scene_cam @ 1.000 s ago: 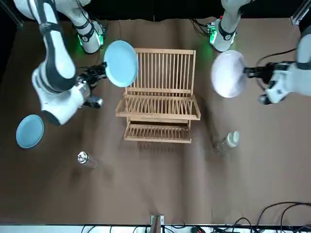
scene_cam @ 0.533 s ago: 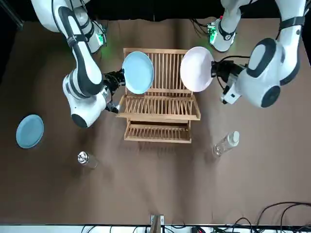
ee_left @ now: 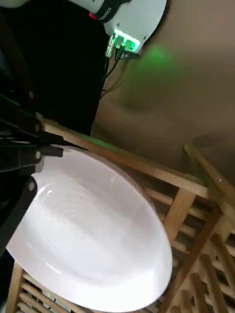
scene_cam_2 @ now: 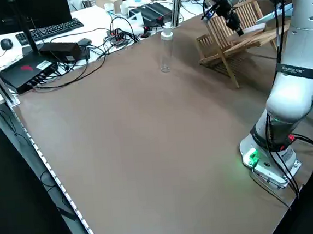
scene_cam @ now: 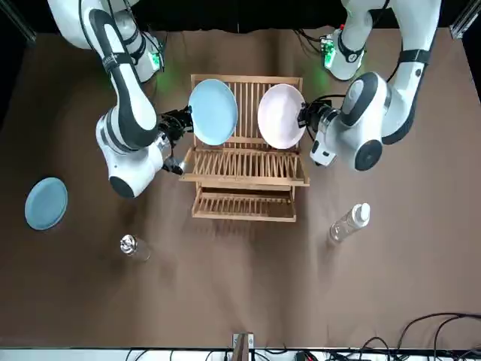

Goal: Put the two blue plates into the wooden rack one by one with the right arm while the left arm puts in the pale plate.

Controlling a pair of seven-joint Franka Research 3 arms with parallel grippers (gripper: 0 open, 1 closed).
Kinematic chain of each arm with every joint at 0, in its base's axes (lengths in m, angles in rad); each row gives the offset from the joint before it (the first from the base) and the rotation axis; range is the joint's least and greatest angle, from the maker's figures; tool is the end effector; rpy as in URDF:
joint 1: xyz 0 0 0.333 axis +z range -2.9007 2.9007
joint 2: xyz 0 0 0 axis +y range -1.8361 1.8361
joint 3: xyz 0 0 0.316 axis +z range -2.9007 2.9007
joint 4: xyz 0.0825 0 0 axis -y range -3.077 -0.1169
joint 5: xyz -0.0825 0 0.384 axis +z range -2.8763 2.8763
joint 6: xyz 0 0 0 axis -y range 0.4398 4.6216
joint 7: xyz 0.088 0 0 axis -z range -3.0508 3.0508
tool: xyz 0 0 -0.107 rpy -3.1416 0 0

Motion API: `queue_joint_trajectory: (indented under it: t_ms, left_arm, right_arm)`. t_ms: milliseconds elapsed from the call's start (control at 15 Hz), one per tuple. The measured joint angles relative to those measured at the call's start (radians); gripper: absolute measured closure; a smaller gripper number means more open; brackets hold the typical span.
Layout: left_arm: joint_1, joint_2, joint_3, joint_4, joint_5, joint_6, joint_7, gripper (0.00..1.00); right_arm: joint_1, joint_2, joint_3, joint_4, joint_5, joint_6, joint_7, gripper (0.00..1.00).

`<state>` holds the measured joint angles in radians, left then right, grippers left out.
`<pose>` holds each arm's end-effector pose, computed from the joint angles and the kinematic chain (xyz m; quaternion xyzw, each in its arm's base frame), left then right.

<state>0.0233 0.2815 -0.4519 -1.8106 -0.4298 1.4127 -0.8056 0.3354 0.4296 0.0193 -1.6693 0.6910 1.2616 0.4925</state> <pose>0.4832 -0.2595 0.3853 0.8903 0.1939 -0.4103 0.0381 0.5105 0.2753 0.3529 -0.8537 0.0952 0.4885 0.1532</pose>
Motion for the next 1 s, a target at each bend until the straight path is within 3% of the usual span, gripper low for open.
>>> queue_joint_trajectory:
  t_ms: [400, 467, 600, 667, 1000]
  left_arm:
    - [-0.056, 0.026, 0.000, 0.000, 0.000, 0.039, -0.086, 0.93]
    - [-0.058, 0.027, 0.000, 0.001, 0.000, 0.041, -0.093, 0.89]
    - [-0.056, 0.028, 0.001, 0.006, 0.000, 0.042, -0.097, 0.72]
    - [-0.044, 0.028, 0.005, 0.016, 0.000, 0.042, -0.097, 0.53]
    - [0.047, 0.027, 0.018, 0.133, 0.073, 0.009, -0.095, 0.09]
  right_arm:
    - [-0.049, -0.080, -0.017, 0.006, 0.001, 0.003, -0.001, 0.98]
    - [-0.054, -0.106, -0.019, 0.000, 0.000, 0.003, 0.000, 0.98]
    - [-0.055, -0.161, -0.020, -0.028, -0.009, 0.033, 0.000, 0.98]
    - [-0.053, -0.216, -0.019, -0.080, -0.022, 0.093, 0.001, 0.98]
    - [-0.043, -0.281, -0.014, -0.237, -0.043, 0.203, 0.001, 0.98]
